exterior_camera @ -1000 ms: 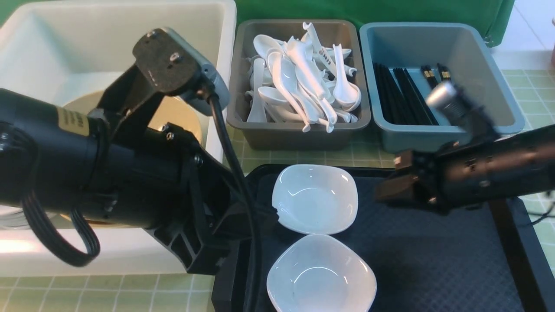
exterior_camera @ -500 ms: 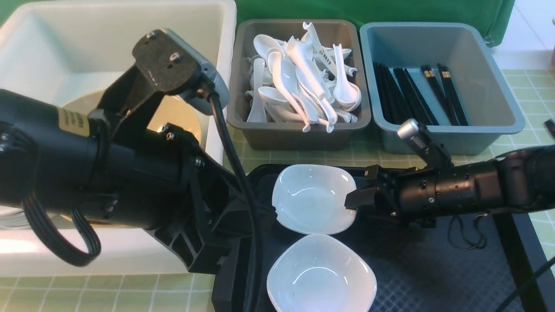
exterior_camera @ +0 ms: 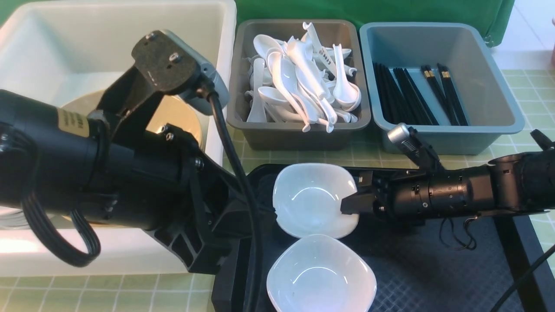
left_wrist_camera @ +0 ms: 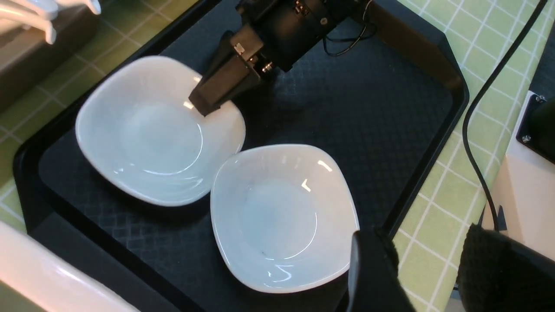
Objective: On green table put chopsticks spoon bowls plates into blue grey white boxes.
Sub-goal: 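Reach for and grasp the small white dish on the black tray, then place the white bowl down on the black tray with the right gripper, then grasp the small white bowl on the black tray by its rim with the left gripper, then place the white bowl into the white bin with the other dishes with the left gripper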
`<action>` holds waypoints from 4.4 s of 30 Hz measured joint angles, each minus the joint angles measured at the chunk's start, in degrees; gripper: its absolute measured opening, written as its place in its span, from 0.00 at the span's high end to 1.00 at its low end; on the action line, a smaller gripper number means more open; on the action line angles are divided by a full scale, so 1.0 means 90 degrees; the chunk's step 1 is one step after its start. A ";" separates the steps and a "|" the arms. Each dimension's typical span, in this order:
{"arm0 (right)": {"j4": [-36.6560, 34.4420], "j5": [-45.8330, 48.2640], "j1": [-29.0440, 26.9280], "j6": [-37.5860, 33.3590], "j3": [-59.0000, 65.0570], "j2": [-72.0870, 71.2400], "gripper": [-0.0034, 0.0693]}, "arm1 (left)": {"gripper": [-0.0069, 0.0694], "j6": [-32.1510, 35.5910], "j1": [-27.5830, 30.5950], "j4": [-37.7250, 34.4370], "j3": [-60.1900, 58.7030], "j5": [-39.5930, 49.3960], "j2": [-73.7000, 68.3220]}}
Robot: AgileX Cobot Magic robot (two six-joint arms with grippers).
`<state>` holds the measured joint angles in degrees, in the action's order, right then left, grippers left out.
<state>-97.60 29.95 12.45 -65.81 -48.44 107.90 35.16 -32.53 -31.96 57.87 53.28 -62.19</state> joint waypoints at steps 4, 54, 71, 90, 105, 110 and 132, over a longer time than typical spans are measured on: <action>0.0593 -0.0318 -0.0154 0.0105 0.0226 -0.0755 0.89 | 0.58 0.0000 0.0000 0.0005 0.0000 0.0038 0.0000; 0.7146 0.0653 -0.2198 0.3683 0.1940 -0.5510 0.18 | 0.58 -0.1196 -0.0003 0.0127 0.1531 0.0395 -0.2078; 0.8151 0.3223 -0.1002 0.4027 0.1454 -0.8178 0.46 | 0.58 -0.2021 -0.1531 0.0840 0.3733 0.0302 -0.5331; 0.8979 0.3102 0.0014 0.4330 0.1454 -0.8237 0.92 | 0.58 -0.2175 -0.1506 -0.0136 0.6169 0.1329 -0.8167; 0.8989 0.3072 0.0014 0.4123 0.1431 -0.8237 0.92 | 0.89 -0.1713 -0.0758 -0.0833 0.6364 0.1790 -0.7188; 0.8439 0.3128 0.0014 0.3484 0.0889 -0.7928 0.90 | 0.89 -0.1768 -0.0337 -0.0129 0.6214 0.1876 -0.5719; 0.7427 0.1924 0.3948 0.2529 -0.4064 -0.2922 0.89 | 0.89 -0.2077 0.7082 0.0273 0.0694 0.0520 0.0025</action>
<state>-30.76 47.26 47.99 -43.05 -85.02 81.61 16.47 31.21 -29.51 64.12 57.96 -61.96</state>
